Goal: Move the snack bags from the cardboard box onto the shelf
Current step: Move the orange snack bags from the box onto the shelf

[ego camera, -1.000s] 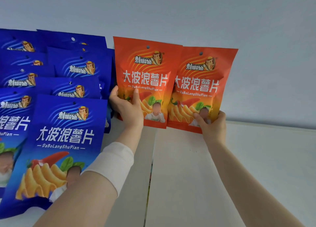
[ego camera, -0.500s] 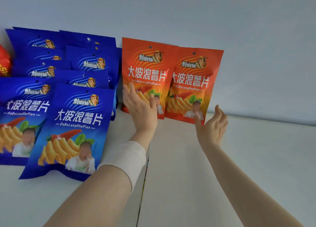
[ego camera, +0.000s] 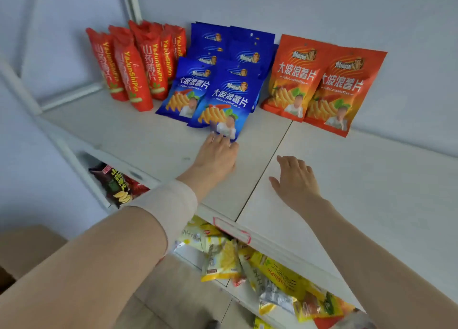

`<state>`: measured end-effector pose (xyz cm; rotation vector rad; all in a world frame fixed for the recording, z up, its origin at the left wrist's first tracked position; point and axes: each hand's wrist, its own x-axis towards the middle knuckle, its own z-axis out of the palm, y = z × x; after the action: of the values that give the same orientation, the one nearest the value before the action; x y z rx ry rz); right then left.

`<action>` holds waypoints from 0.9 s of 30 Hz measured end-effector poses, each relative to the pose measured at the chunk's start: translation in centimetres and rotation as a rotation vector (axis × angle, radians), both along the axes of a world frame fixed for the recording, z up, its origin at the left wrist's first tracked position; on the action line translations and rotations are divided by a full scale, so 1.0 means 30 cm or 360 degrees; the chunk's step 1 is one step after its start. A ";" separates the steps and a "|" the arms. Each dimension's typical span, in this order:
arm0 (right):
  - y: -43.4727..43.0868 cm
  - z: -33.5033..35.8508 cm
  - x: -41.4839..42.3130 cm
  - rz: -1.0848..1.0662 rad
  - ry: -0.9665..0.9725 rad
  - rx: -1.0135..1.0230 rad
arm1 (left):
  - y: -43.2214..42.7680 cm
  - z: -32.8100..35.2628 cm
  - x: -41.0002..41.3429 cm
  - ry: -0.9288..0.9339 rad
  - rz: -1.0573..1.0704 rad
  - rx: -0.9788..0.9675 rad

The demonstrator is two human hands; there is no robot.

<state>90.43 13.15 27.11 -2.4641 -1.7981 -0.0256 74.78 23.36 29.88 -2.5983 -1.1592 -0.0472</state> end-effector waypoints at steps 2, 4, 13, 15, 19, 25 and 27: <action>-0.005 0.015 -0.129 0.0130 -0.0002 -0.0014 | -0.049 0.022 -0.156 0.0097 0.0109 -0.0007; 0.009 0.026 -0.263 0.0266 -0.0022 -0.0023 | -0.085 0.037 -0.321 0.0165 0.0211 -0.0020; 0.129 -0.013 -1.019 0.0978 -0.0219 -0.0006 | -0.216 -0.053 -1.180 0.0175 0.0795 -0.0189; 0.156 -0.054 -1.216 0.1129 -0.0256 -0.0029 | -0.253 -0.108 -1.389 0.0141 0.0895 -0.0215; 0.179 -0.198 -1.622 0.1374 -0.0253 -0.0175 | -0.333 -0.241 -1.825 0.0066 0.1130 -0.0212; 0.156 -0.490 -2.032 0.1572 -0.0191 -0.0514 | -0.490 -0.534 -2.299 -0.0012 0.1658 -0.0699; 0.137 -0.588 -2.100 0.1578 -0.0143 -0.0671 | -0.542 -0.639 -2.368 -0.0082 0.1771 -0.0849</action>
<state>27.42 17.25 9.48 -1.4659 -3.0833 0.3389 3.74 7.09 10.72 -1.8985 -2.7244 0.4813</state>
